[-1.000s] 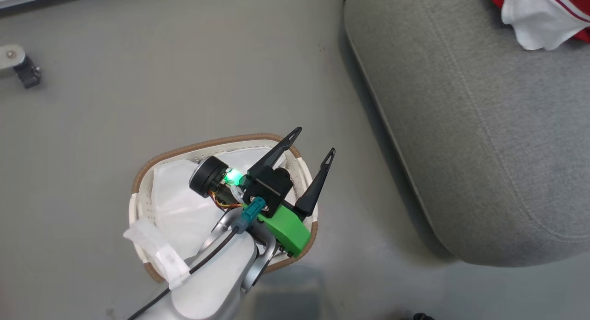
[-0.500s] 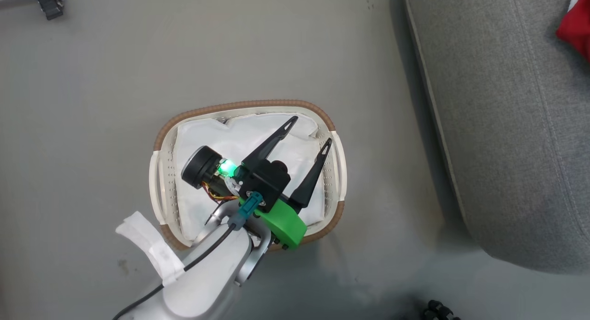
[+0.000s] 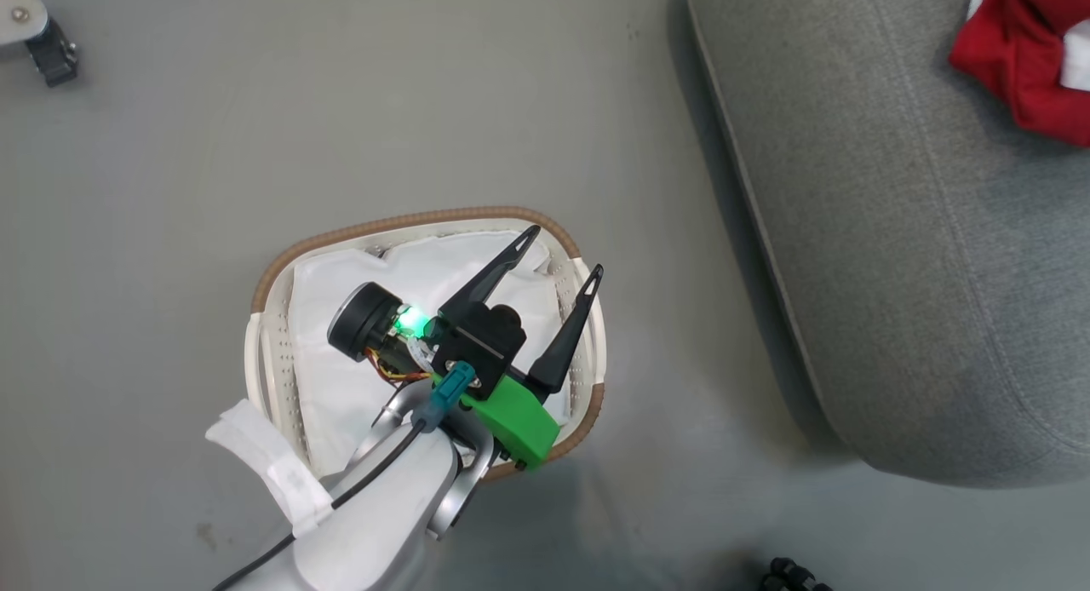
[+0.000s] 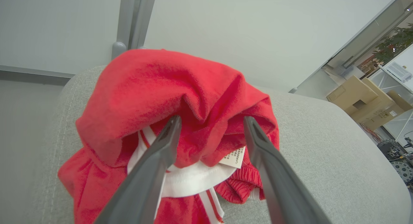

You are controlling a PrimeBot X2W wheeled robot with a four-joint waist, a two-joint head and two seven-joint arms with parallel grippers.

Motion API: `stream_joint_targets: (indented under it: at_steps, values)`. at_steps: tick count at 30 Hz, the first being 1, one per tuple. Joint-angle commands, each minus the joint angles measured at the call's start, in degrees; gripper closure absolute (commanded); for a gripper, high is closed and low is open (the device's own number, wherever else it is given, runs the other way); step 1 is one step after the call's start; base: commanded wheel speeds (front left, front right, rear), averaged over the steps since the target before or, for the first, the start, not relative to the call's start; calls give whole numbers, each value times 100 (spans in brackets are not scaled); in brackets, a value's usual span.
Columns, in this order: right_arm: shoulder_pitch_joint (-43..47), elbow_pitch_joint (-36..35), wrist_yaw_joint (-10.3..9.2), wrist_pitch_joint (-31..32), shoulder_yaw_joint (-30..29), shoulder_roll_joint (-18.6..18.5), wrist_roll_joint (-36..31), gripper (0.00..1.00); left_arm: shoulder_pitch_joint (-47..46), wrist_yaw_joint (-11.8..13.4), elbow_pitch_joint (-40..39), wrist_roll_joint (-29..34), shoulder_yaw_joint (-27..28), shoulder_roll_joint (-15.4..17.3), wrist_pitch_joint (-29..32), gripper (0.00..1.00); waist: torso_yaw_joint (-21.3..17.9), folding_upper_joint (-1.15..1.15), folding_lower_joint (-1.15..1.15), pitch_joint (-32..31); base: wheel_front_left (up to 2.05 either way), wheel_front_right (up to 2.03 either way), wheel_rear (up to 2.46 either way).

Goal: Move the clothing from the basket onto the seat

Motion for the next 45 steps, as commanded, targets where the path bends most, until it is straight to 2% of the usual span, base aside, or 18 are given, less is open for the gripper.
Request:
stream_joint_targets:
  at_steps: [1, 12, 22, 29, 36, 45]
  values:
    - [196, -126, -8, -24, 40, 62, 79, 0, 91, 23, 23, -60, 23, 39, -42, 0, -135, -1, -1, -173, 0, 0, 0]
    - [905, -728, -8, -19, 538, 221, 514, 0, 276, 122, 264, -402, 330, -79, -340, 0, -262, -1, -1, -883, 0, 0, 0]
    - [1166, -1321, -8, -19, 736, 429, 887, 0, 765, 283, 129, -690, 1123, -262, -473, 0, 196, -1, -1, -1747, 0, 0, 0]
    - [1782, -1753, -7, -19, 699, 850, 1023, 0, 1475, 370, -81, -551, 1997, -289, -470, 0, 669, -1, -1, -2165, 0, 0, 0]
    - [2648, -2285, -7, -20, 776, 1402, 970, 0, 2090, 293, -184, -371, 2701, -370, -465, 0, 1027, -1, -1, -2387, 0, 0, 0]
    - [3725, -2919, -7, -19, 788, 2078, 713, 0, 2798, 123, -243, -205, 3306, -527, -466, 0, 1254, -1, -1, -2644, 0, 0, 0]
